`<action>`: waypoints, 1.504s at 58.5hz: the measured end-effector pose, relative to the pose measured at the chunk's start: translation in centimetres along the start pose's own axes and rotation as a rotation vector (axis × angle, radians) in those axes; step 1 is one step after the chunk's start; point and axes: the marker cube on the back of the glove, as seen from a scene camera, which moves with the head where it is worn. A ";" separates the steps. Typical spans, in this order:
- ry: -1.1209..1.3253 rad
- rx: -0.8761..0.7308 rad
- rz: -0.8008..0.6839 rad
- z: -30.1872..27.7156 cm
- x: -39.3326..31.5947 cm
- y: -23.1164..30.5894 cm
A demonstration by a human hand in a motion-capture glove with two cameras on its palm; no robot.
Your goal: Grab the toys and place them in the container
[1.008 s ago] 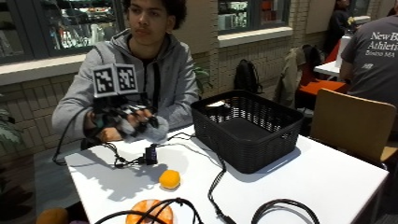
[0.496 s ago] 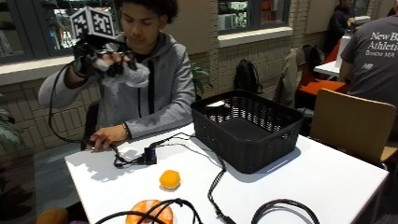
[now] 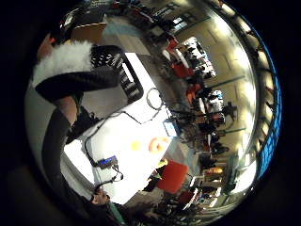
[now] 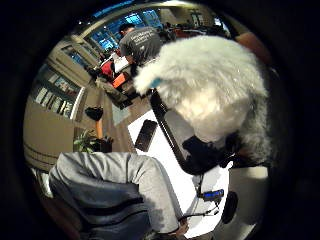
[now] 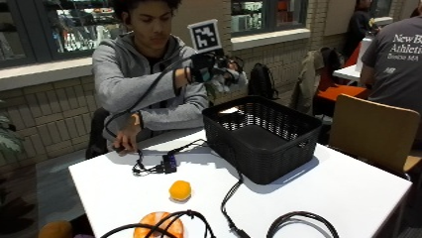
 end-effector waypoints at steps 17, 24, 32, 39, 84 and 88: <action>-0.361 -0.185 0.164 4.7 -1.2 0.6; -0.330 -0.220 0.239 6.1 2.9 7.0; -0.280 -0.298 0.543 9.4 8.1 14.4; -0.348 -0.369 0.662 13.1 7.5 18.6; -0.353 -0.520 0.924 24.0 7.9 23.4; -0.269 -0.483 0.888 23.7 7.7 23.1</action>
